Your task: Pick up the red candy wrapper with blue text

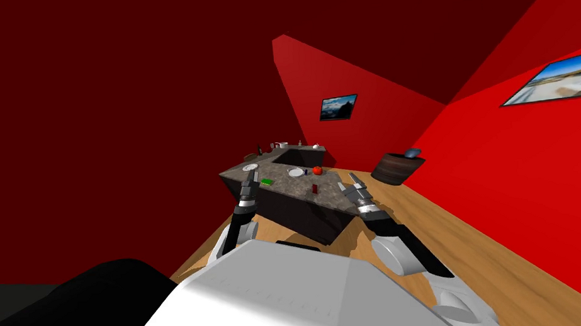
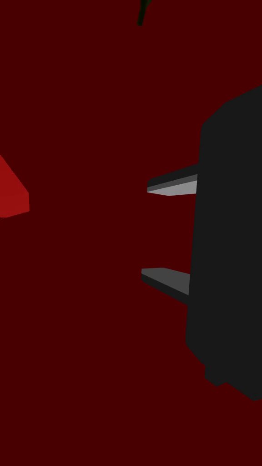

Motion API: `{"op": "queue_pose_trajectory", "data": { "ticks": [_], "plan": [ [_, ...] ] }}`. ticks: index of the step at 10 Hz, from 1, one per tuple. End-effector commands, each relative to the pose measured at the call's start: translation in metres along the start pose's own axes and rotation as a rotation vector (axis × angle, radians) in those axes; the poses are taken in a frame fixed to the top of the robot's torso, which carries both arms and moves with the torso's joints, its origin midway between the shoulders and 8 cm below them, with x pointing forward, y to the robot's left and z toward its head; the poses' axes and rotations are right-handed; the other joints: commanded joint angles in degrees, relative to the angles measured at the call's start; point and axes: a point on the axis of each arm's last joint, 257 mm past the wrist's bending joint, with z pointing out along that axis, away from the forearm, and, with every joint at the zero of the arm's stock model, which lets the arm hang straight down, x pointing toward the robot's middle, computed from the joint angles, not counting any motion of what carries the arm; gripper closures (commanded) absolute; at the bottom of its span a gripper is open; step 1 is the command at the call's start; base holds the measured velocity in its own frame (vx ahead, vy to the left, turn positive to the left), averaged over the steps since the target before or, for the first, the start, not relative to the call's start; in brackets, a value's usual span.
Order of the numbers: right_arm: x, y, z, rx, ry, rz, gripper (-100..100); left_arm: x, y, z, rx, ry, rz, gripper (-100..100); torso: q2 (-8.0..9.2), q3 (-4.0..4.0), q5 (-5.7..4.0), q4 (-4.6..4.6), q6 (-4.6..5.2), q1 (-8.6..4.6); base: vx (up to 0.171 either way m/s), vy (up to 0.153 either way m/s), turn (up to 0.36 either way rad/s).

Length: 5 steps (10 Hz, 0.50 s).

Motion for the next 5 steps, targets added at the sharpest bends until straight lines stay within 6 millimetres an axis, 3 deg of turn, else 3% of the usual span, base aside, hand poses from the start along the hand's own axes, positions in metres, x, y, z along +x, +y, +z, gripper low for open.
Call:
{"op": "queue_pose_trajectory", "data": {
  "ticks": [1, 4, 5],
  "plan": [
    [0.0, -0.006, -0.001, 0.031, 0.017, -0.007, -100, 0.0, 0.0, 0.0, 0.0, 0.0, 0.0, 0, 0.0, 0.0, 0.0, 0.0, 0.0, 0.0, -0.033, -0.017, 0.098],
    [-0.004, -0.031, -0.002, 0.134, 0.047, 0.001, -100, 0.0, 0.0, 0.0, 0.0, 0.0, 0.0, 0, -0.04, -0.02, 0.01, 0.0, 0.04, 0.03, -0.028, -0.007, 0.151],
    [-0.004, -0.031, -0.002, 0.141, 0.058, -0.013, -100, 0.0, 0.0, 0.0, 0.0, 0.0, 0.0, 0, -0.03, -0.02, 0.01, -0.01, 0.01, 0.04, -0.024, -0.009, 0.117]
  ]
}}
